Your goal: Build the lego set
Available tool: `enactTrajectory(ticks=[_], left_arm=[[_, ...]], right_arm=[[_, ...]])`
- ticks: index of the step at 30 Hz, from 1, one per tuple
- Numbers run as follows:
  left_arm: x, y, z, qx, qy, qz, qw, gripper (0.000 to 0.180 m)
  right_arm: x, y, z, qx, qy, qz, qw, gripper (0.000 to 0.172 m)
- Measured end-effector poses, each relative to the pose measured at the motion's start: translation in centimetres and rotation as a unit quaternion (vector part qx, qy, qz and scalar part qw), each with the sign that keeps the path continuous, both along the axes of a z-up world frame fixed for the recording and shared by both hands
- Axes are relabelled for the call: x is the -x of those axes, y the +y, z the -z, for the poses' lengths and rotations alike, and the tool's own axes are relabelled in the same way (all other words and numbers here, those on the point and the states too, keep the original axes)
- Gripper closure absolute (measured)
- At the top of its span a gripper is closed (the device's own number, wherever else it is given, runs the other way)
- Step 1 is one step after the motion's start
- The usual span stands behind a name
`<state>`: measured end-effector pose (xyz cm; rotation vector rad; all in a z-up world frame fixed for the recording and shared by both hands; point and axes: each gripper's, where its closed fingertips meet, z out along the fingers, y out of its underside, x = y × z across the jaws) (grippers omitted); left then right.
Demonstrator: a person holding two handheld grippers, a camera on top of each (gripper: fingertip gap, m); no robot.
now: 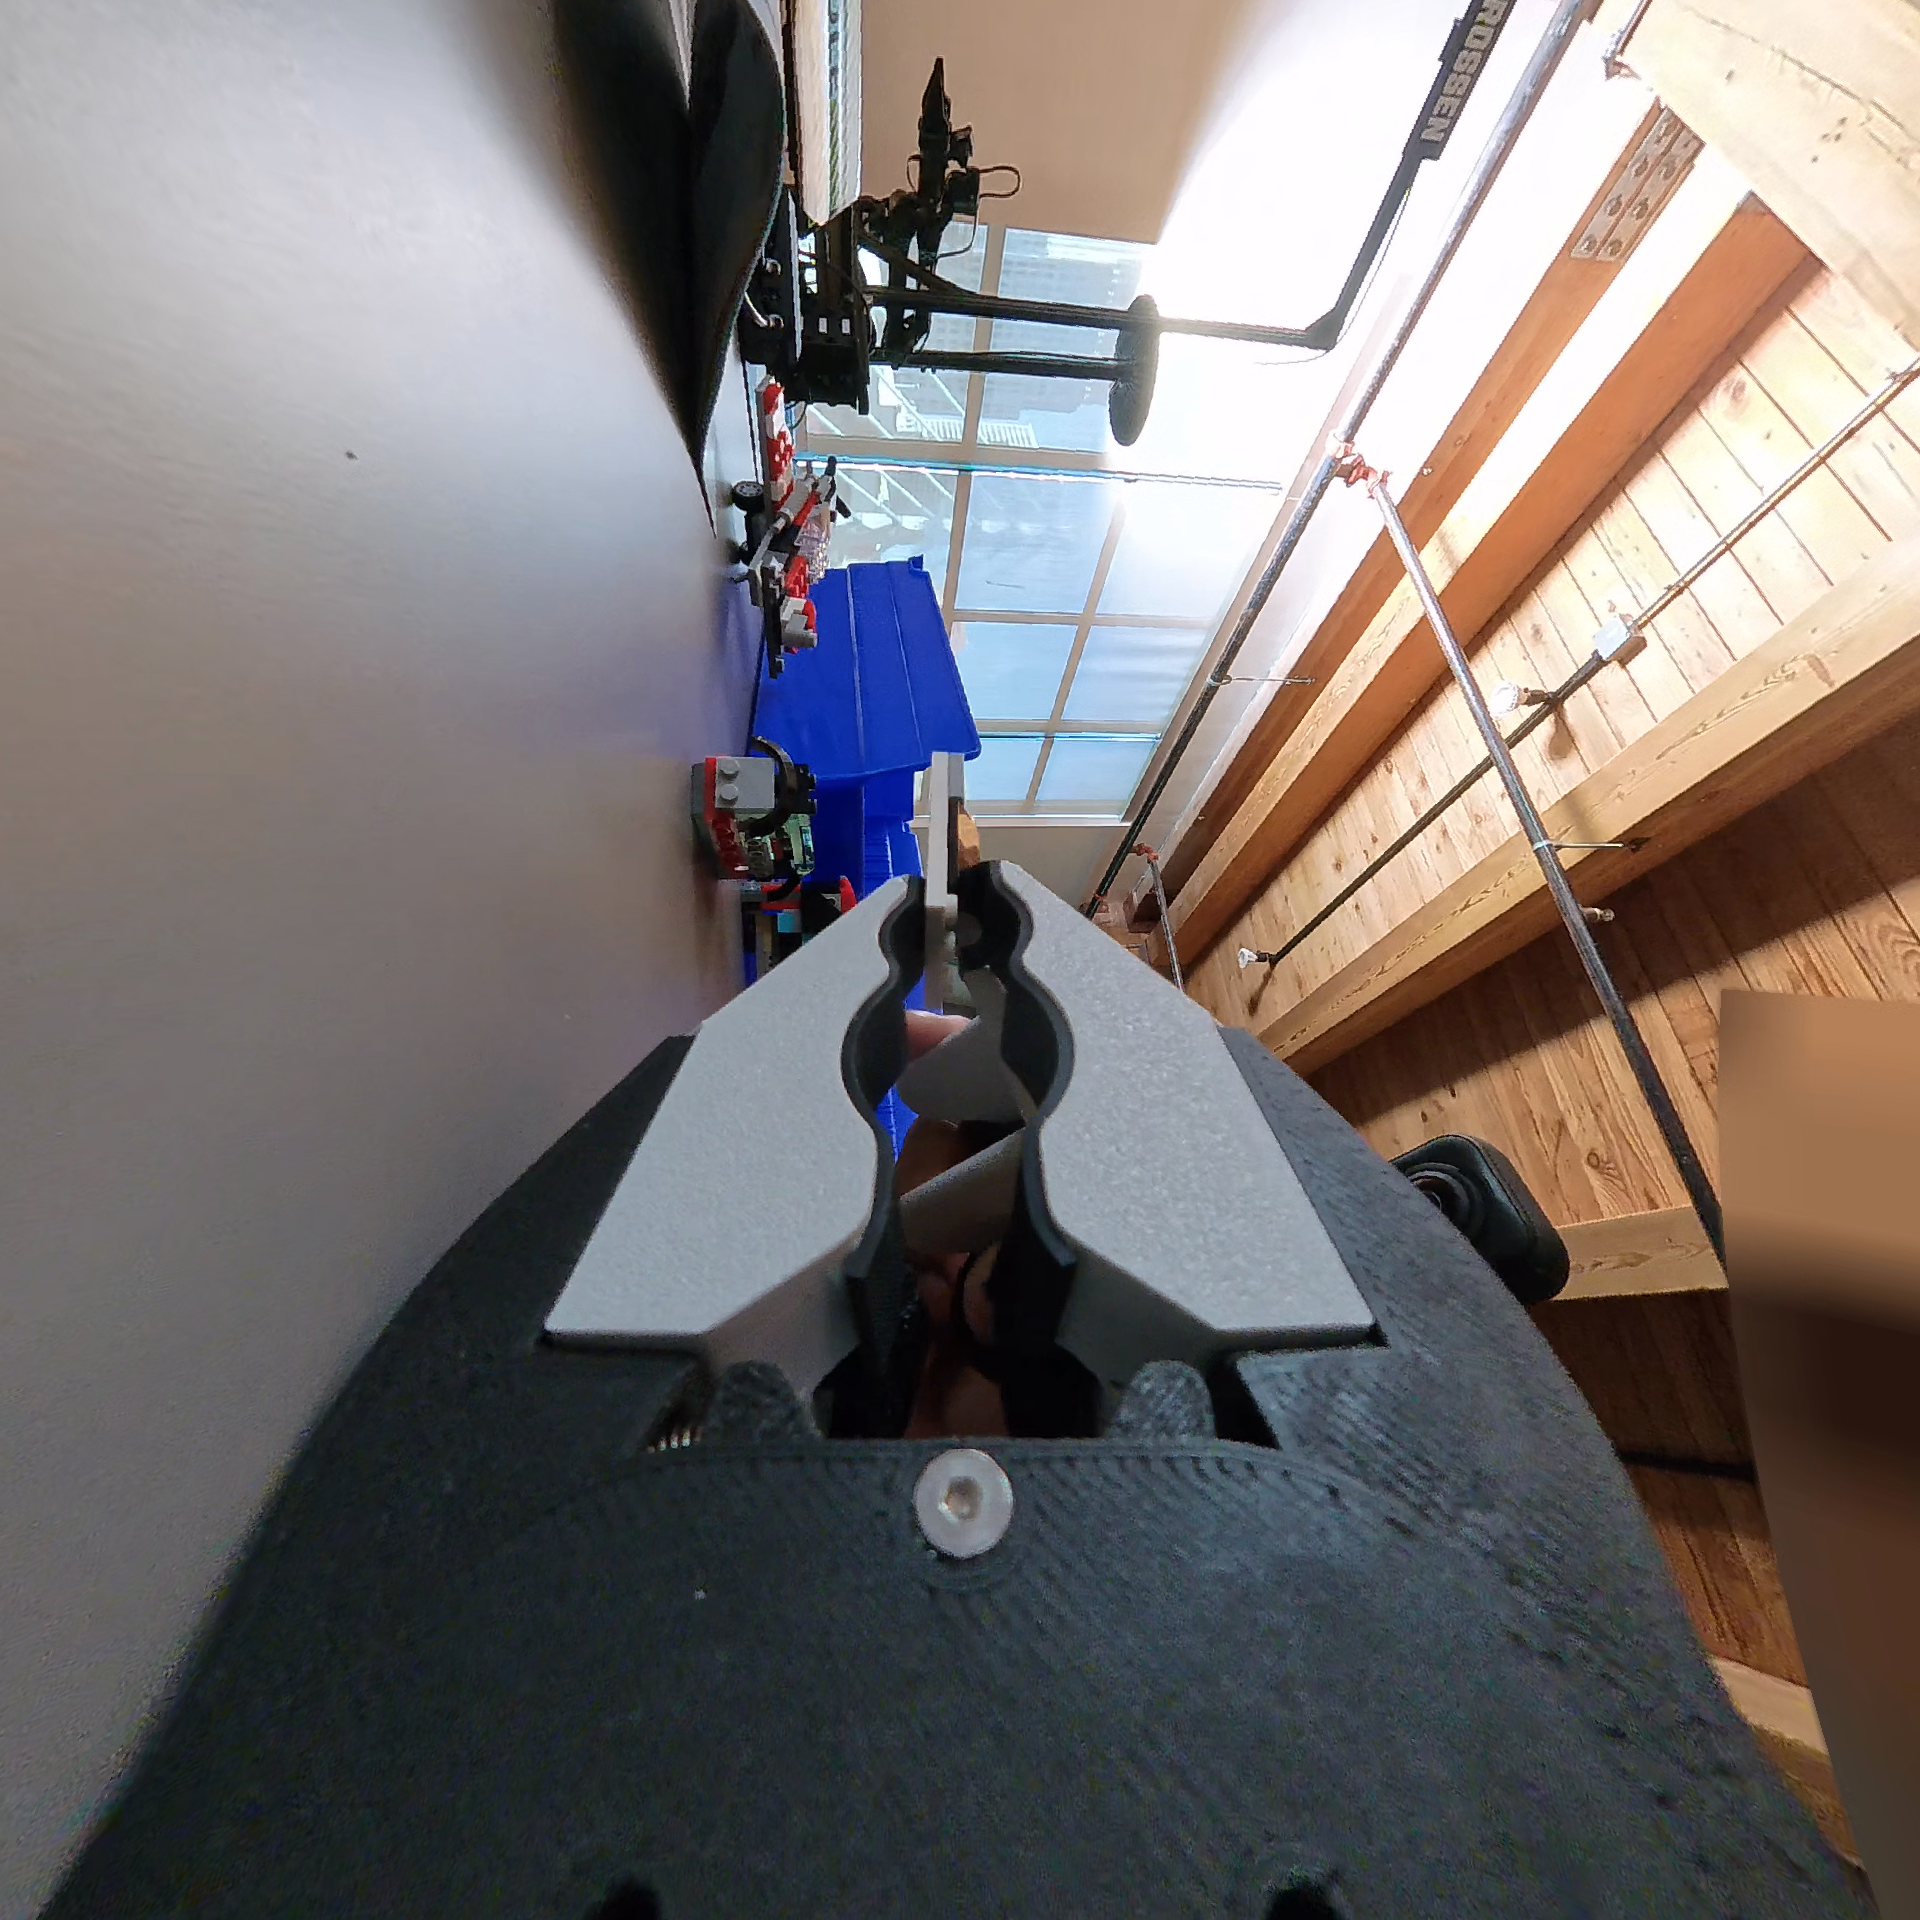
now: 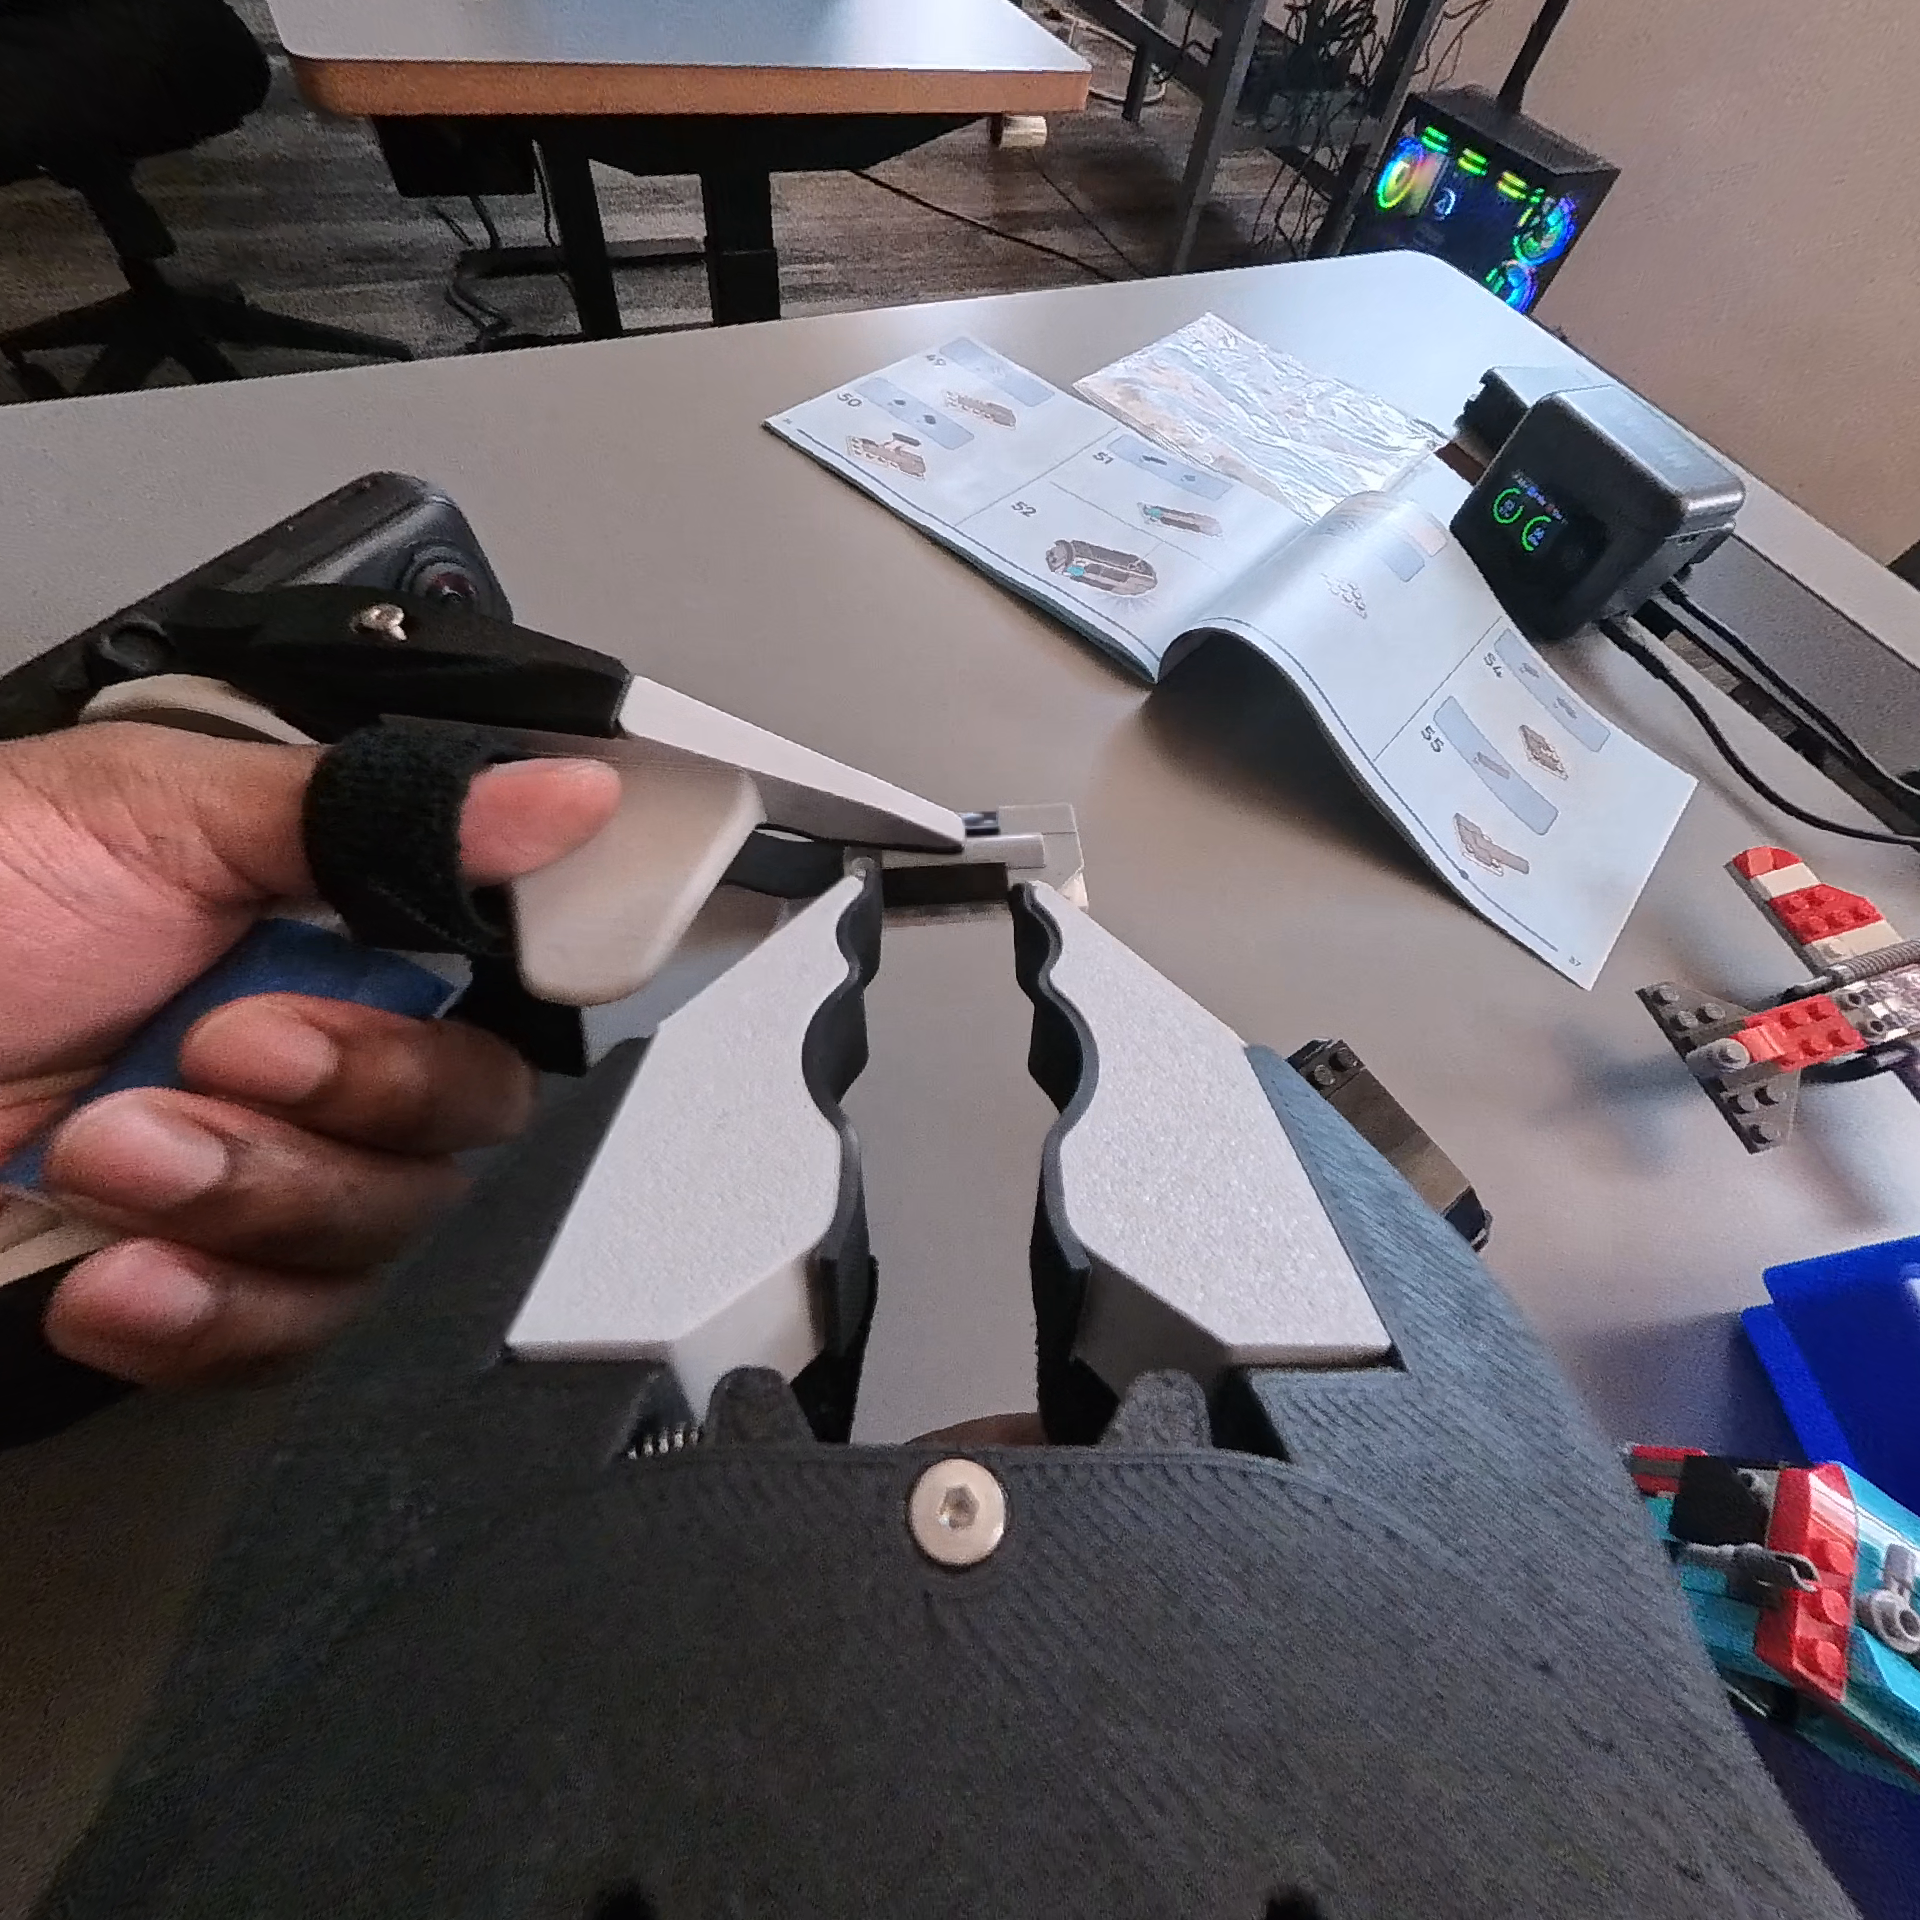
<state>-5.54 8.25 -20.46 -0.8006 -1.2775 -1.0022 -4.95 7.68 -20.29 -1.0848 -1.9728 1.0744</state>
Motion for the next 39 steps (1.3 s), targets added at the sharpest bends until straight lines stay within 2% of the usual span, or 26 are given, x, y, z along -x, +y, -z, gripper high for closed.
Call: enactTrajectory(ticks=[13, 21, 23, 27, 32, 39], left_arm=[[0.0, -0.1, -0.1, -0.01, -0.009, -0.003, 1.0, 0.17], [0.1, -0.2, -0.4, -0.023, -0.016, -0.006, 1.0, 0.169], [0.2, -0.4, -0.5, -0.026, -0.014, -0.008, 1.0, 0.17], [0.5, -0.7, -1.2, -0.035, 0.001, -0.012, 0.999, 0.169], [0.3, -0.6, -2.1, -0.05, 0.02, -0.006, 0.999, 0.17], [-0.4, -0.1, -3.1, -0.06, 0.049, 0.009, 0.997, 0.17]], right_arm=[[0.1, 0.0, -0.1, -0.007, 0.01, 0.002, 1.0, 0.143], [0.1, 0.2, -1.1, 0.018, 0.026, 0.007, 0.999, 0.141], [0.1, 0.6, -1.6, 0.05, 0.025, 0.014, 0.998, 0.14], [0.2, 1.6, -1.7, 0.168, -0.011, 0.03, 0.985, 0.138], [0.3, 1.4, -1.7, 0.333, -0.075, 0.02, 0.94, 0.135], [0.0, 0.8, -1.9, 0.416, -0.108, -0.001, 0.903, 0.137]])
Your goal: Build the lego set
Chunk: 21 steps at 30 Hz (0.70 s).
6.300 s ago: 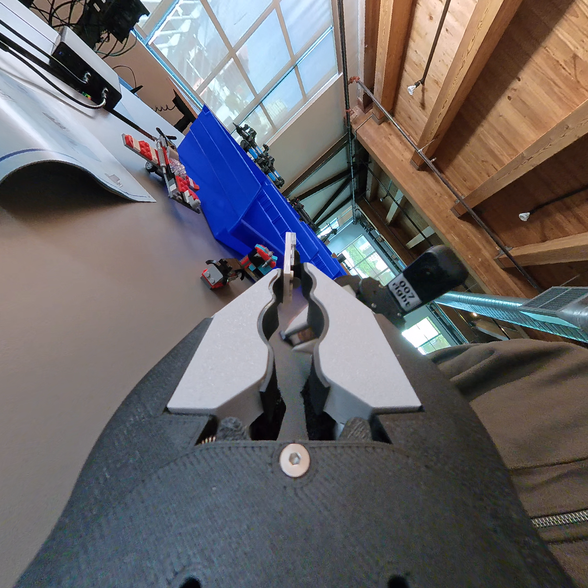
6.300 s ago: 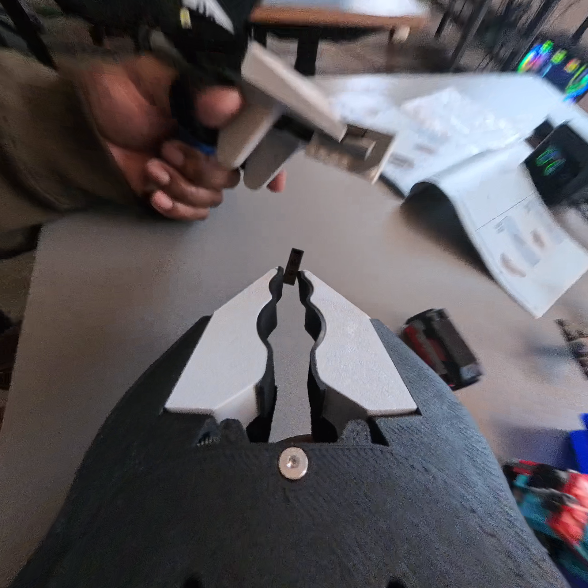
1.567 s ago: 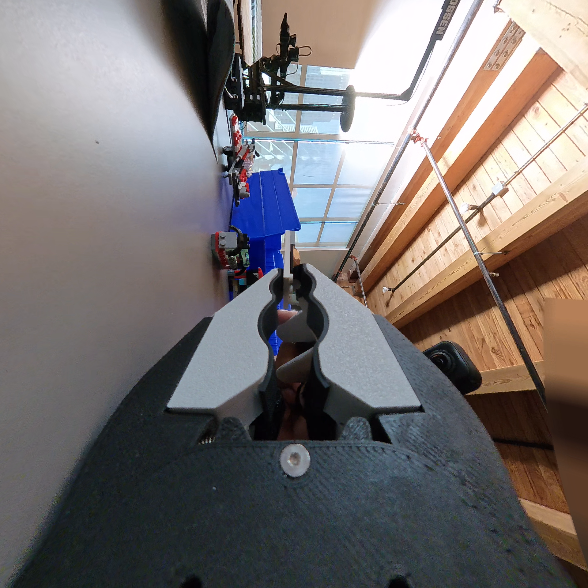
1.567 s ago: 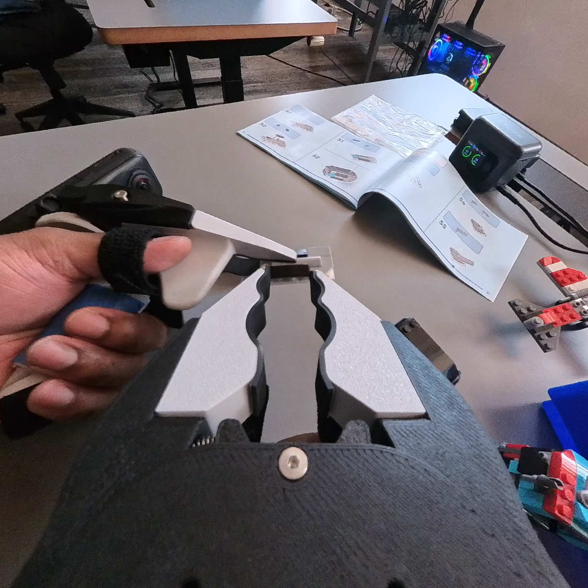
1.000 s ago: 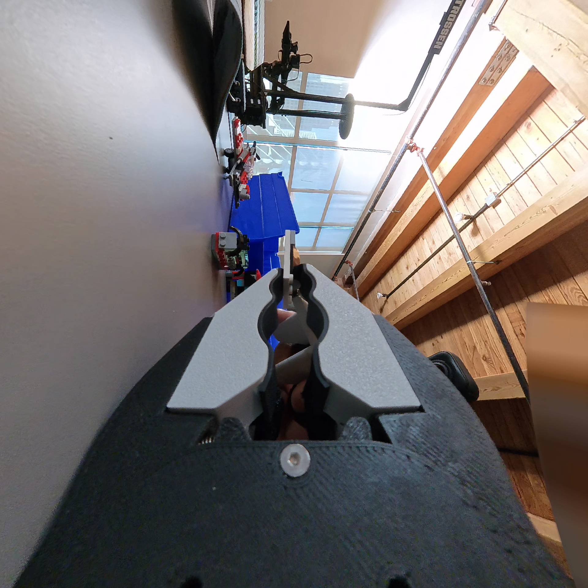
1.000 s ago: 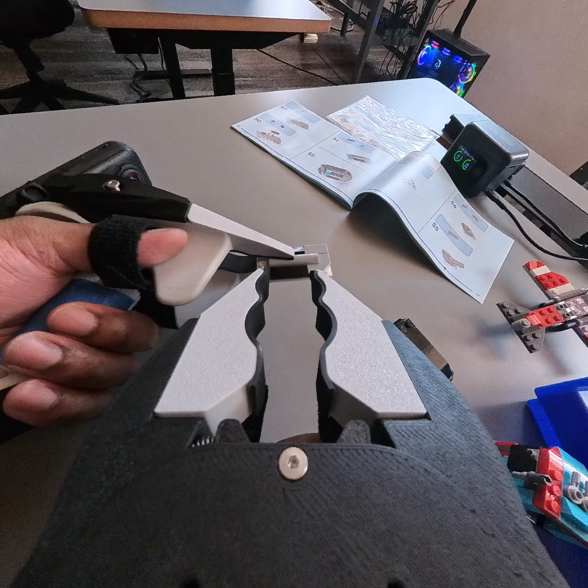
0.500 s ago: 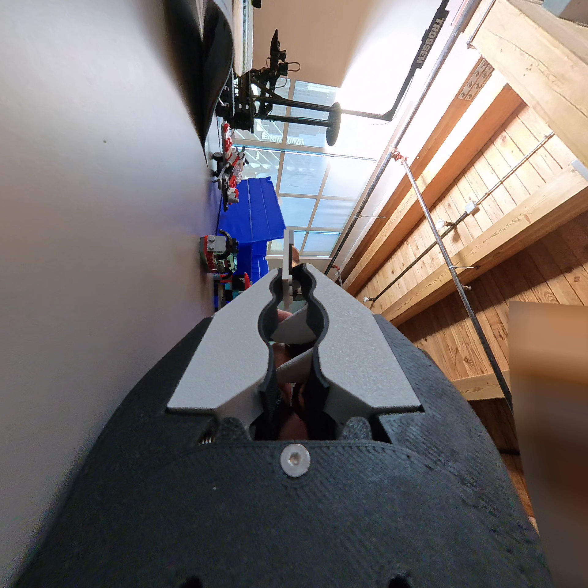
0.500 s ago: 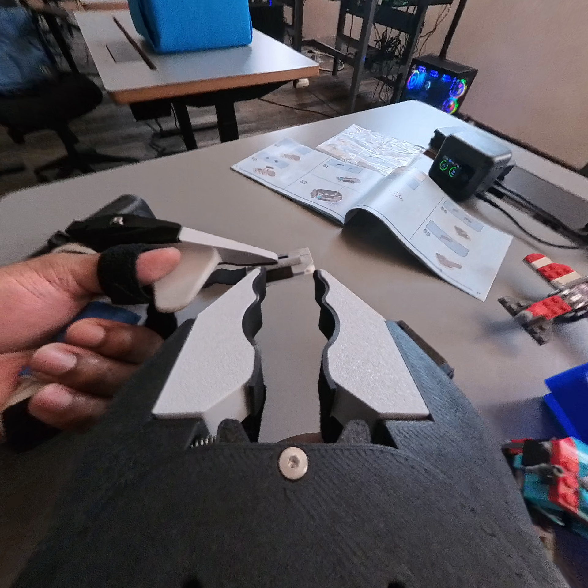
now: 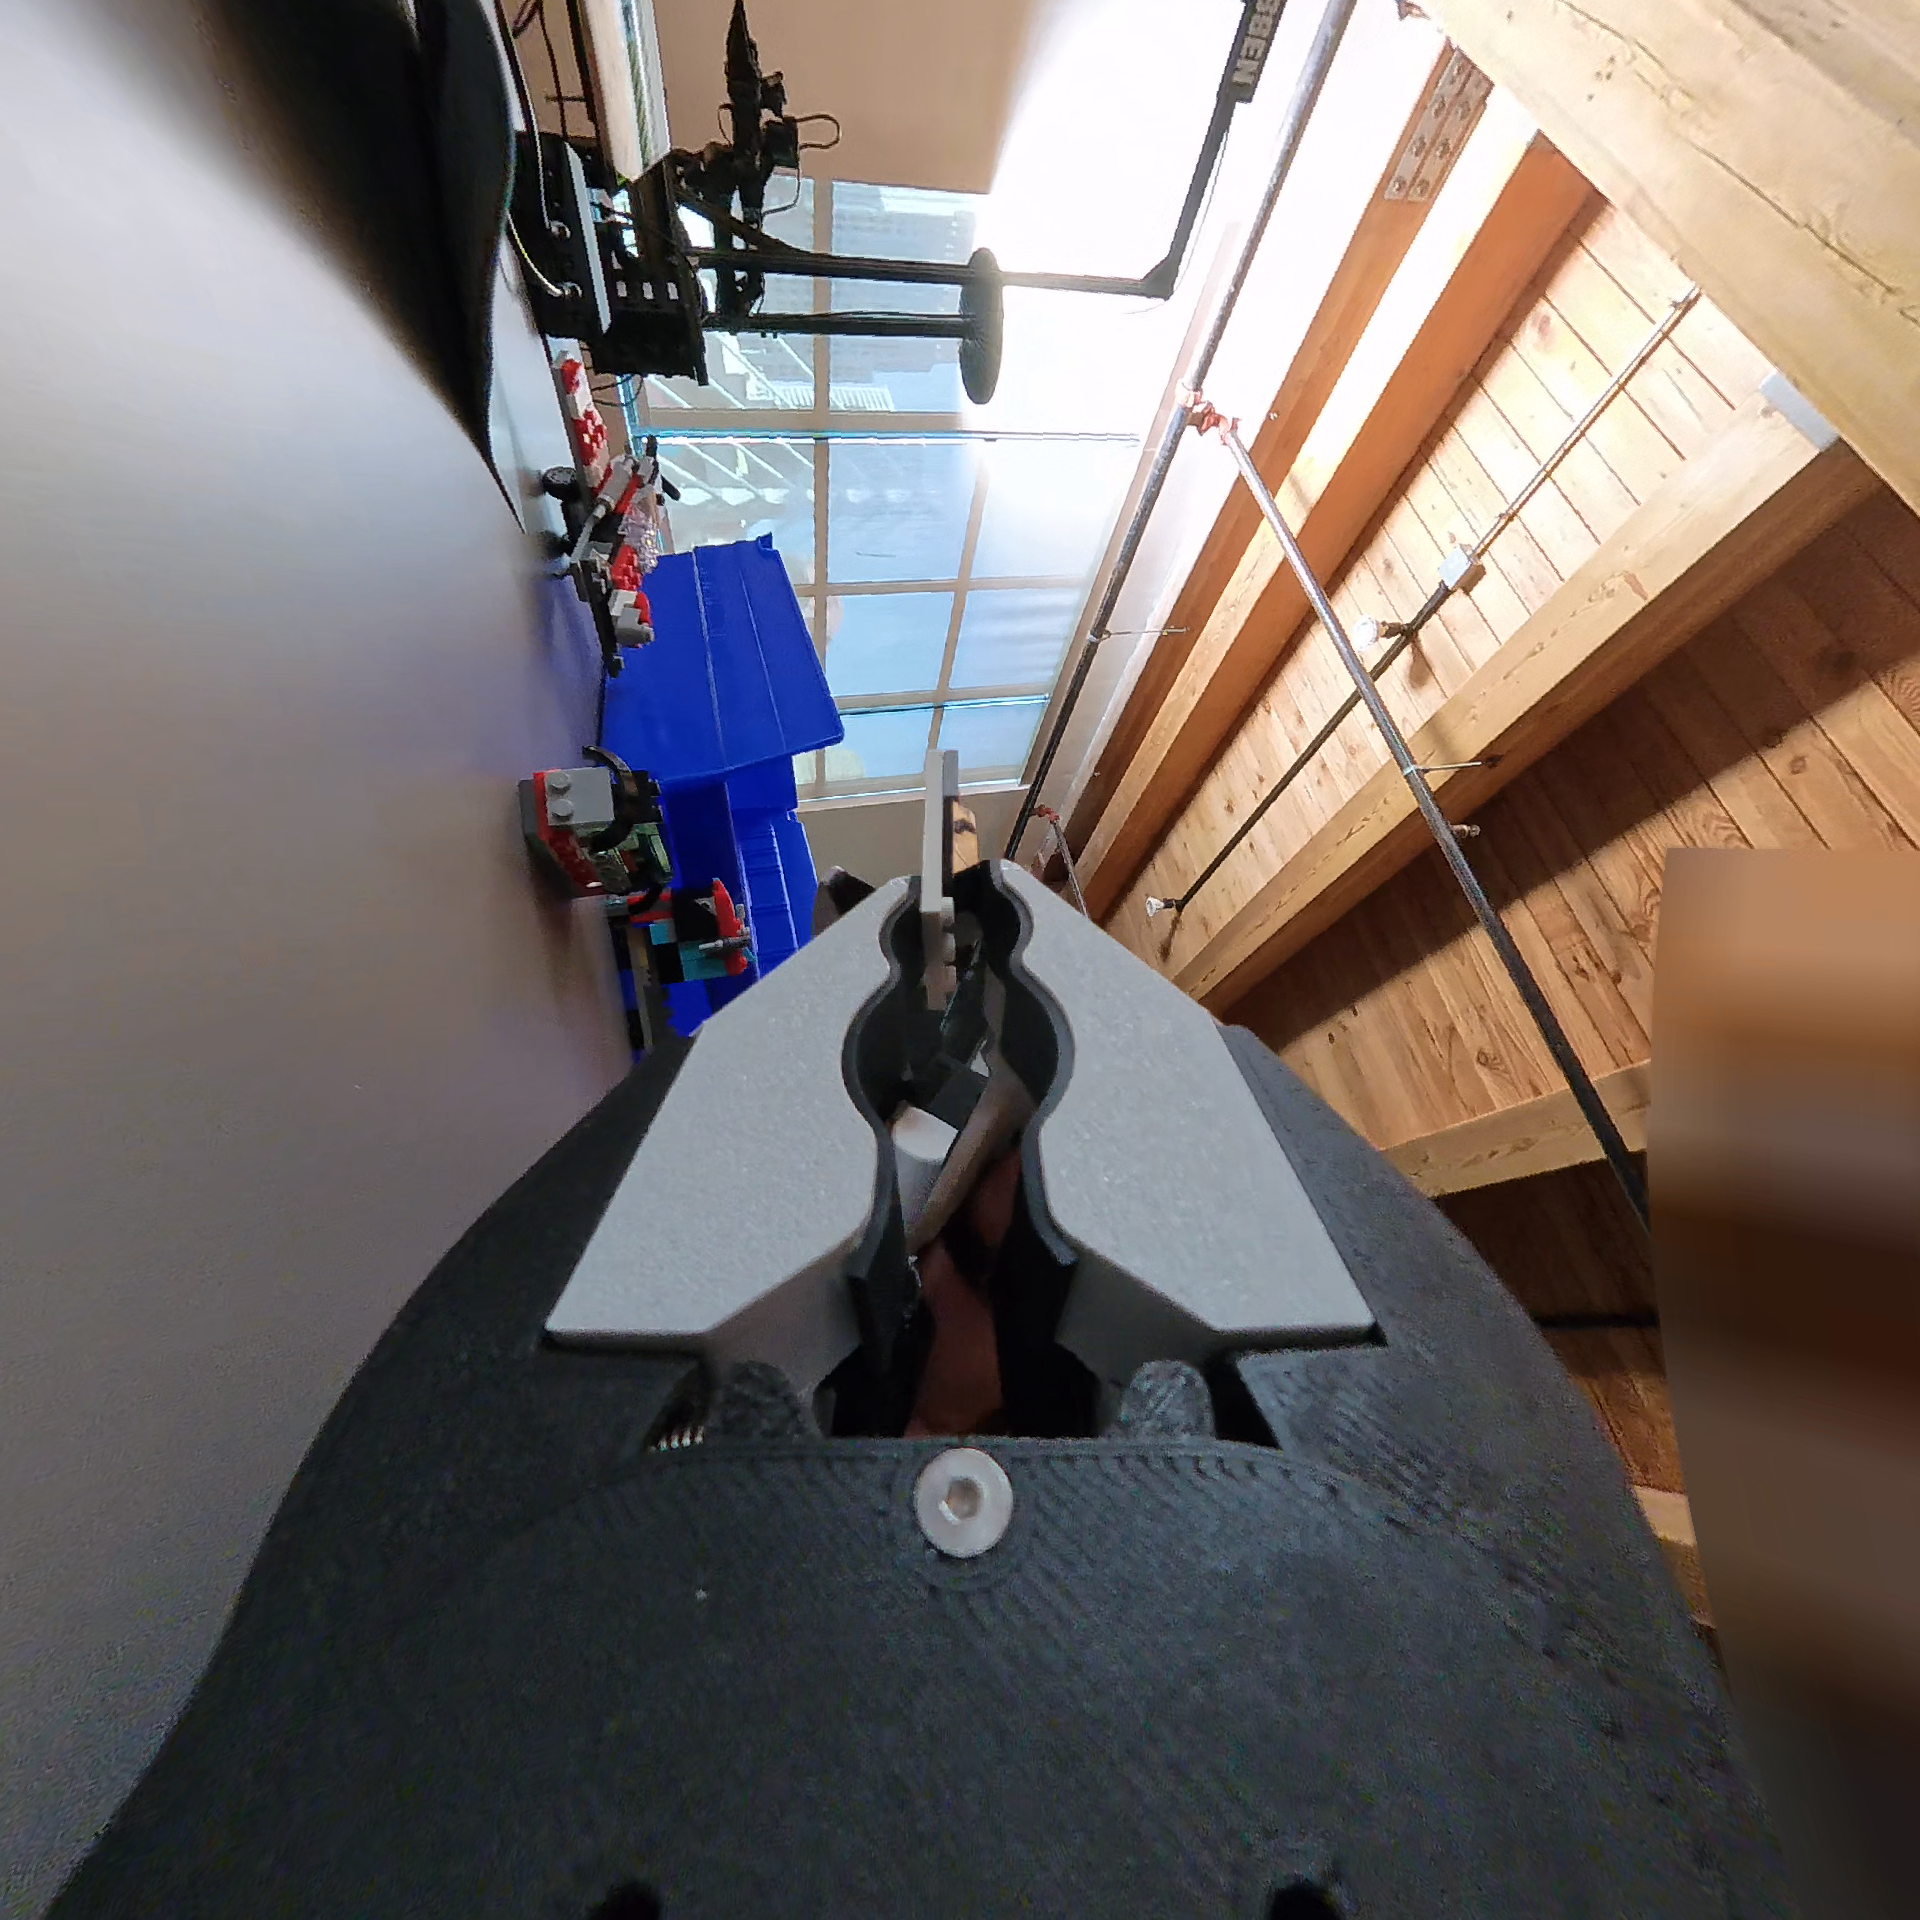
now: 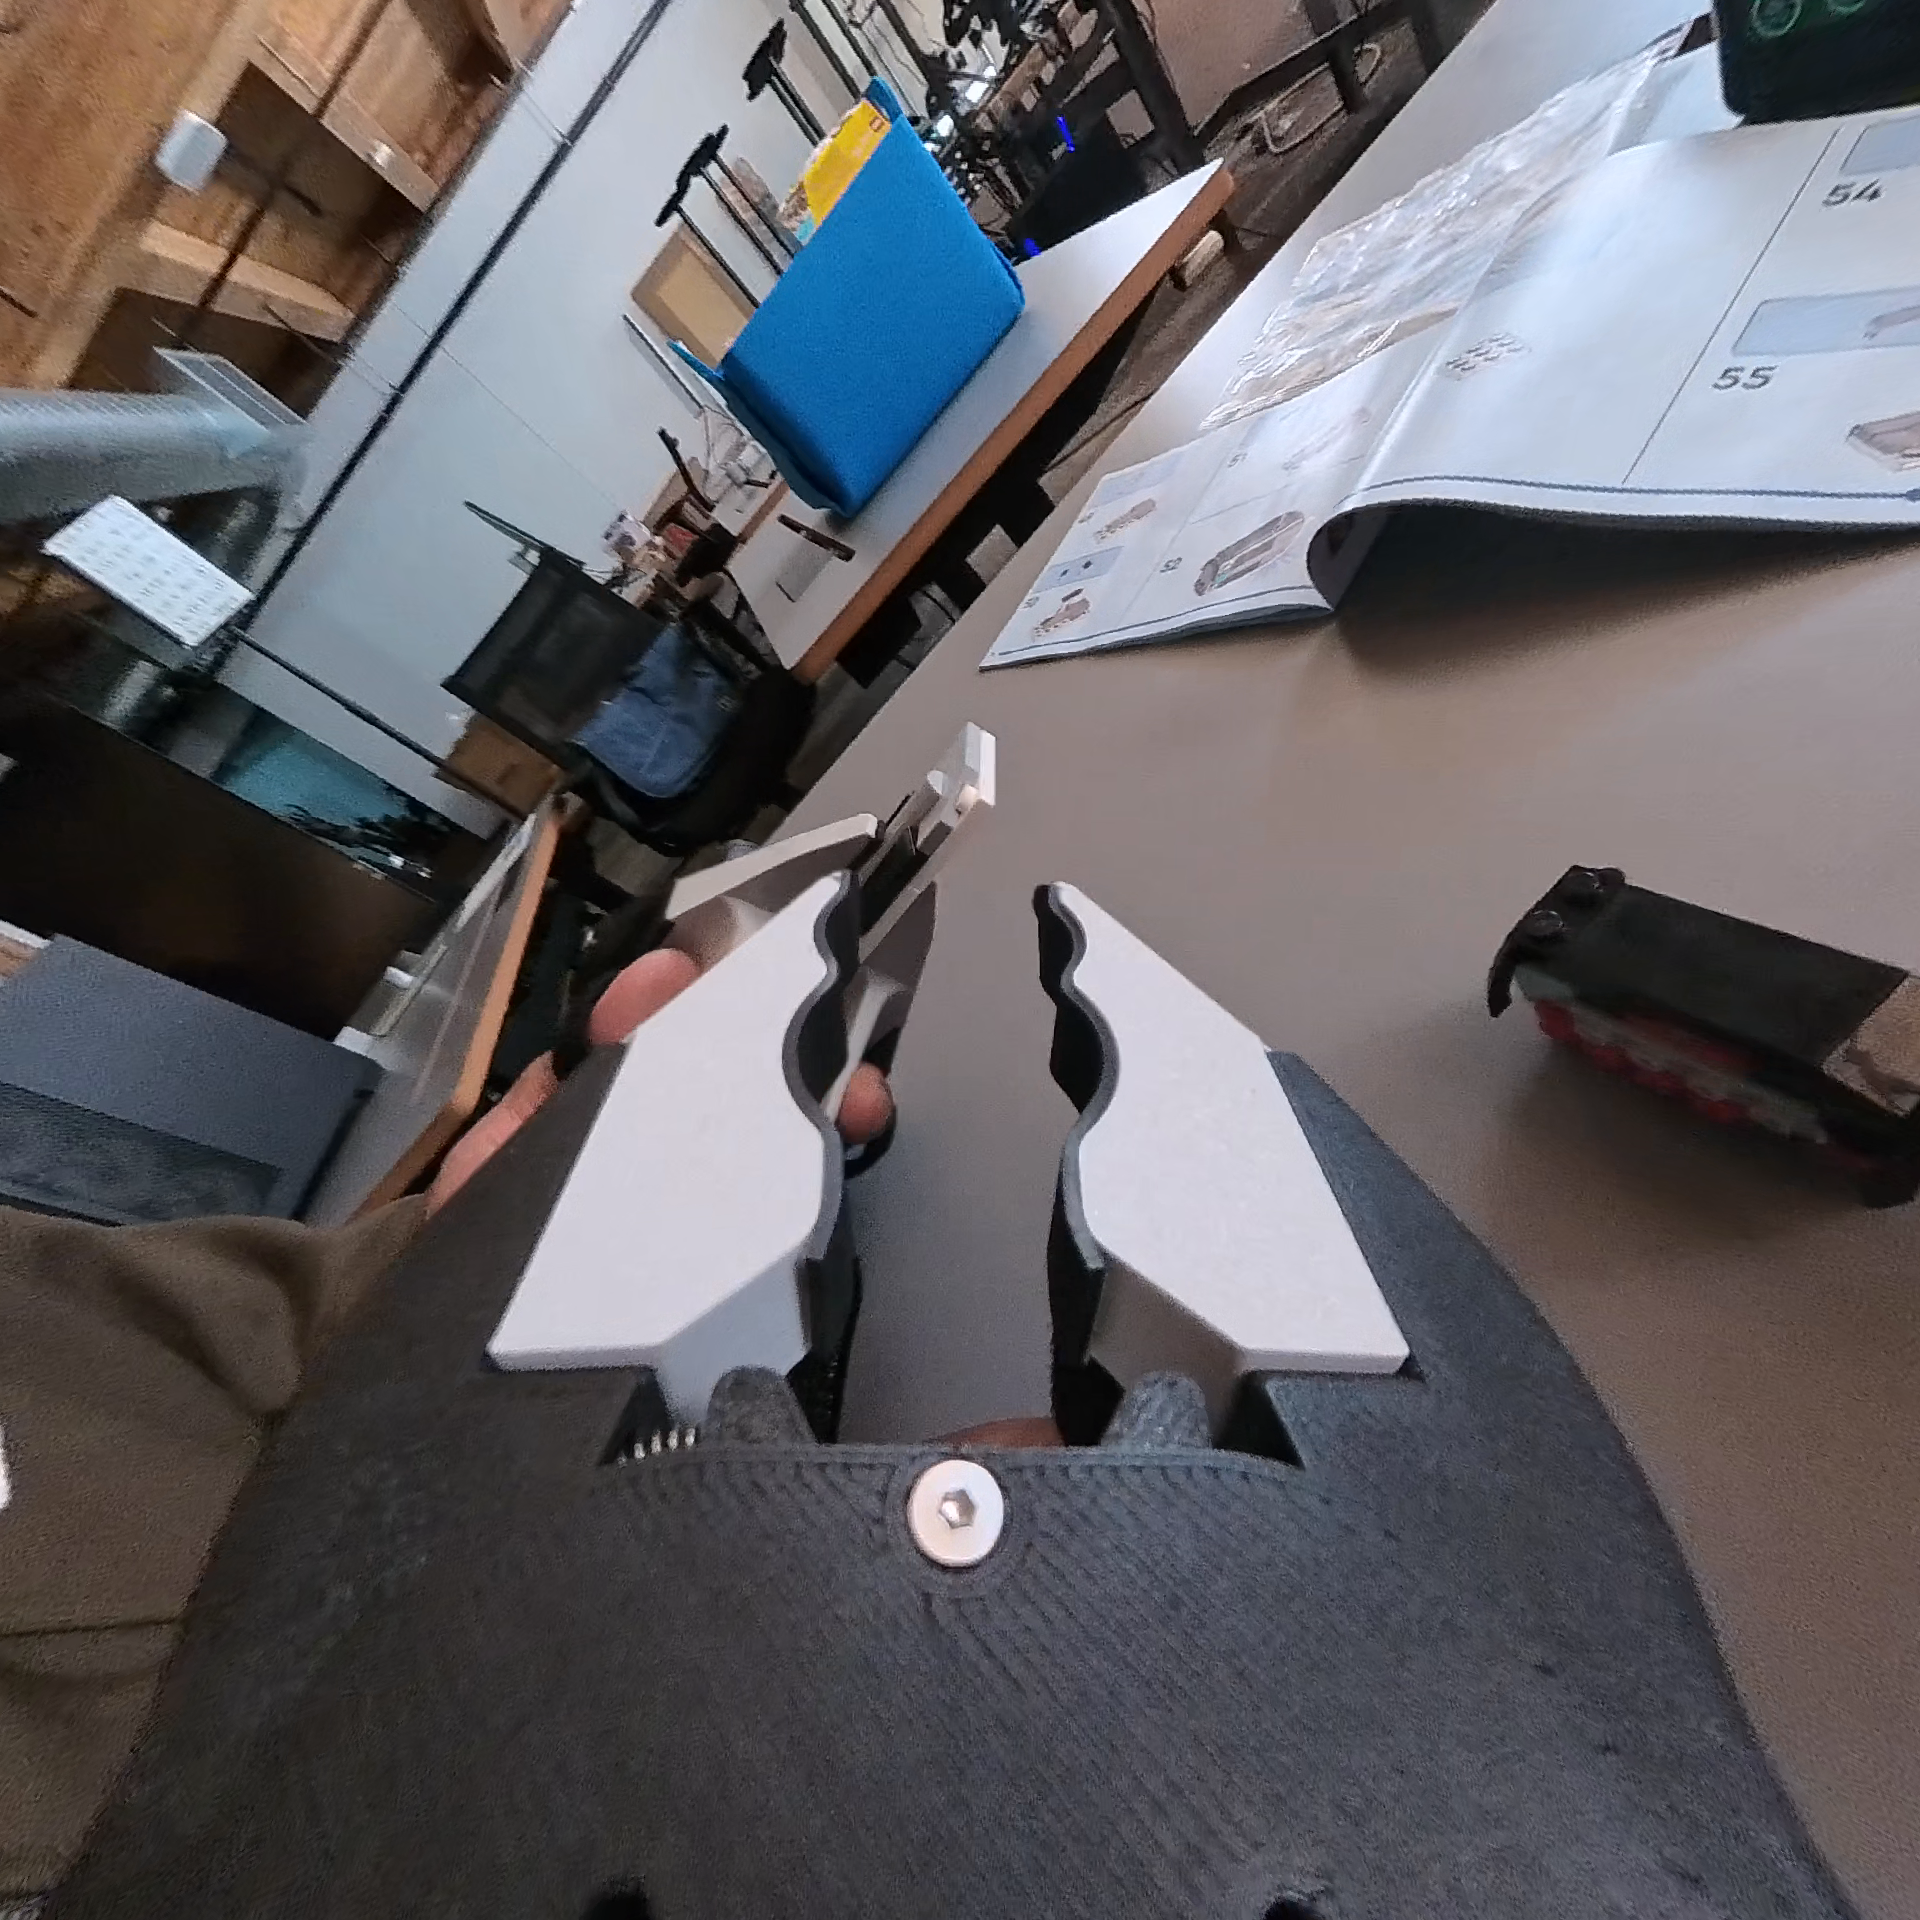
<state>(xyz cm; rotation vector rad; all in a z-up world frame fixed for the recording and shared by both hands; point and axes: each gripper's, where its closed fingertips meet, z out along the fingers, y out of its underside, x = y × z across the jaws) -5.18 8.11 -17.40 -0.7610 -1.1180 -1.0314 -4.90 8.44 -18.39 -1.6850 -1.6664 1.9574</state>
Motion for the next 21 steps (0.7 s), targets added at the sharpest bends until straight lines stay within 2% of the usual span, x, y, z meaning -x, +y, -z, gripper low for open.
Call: enactTrajectory(ticks=[9, 15, 21], left_arm=[[-0.7, 0.4, -0.8, -0.002, 0.035, 0.013, 0.999, 0.17], [-1.0, 0.5, -1.8, -0.014, 0.08, 0.025, 0.996, 0.17], [-1.3, 0.6, -2.5, -0.023, 0.118, 0.035, 0.992, 0.17]], right_arm=[[-0.3, -0.1, -0.8, 0.041, 0.005, -0.013, 0.999, 0.147], [-0.7, -0.4, -2.2, 0.078, 0.034, -0.028, 0.996, 0.16], [-0.9, -0.3, -3.0, 0.065, 0.065, -0.027, 0.995, 0.163]])
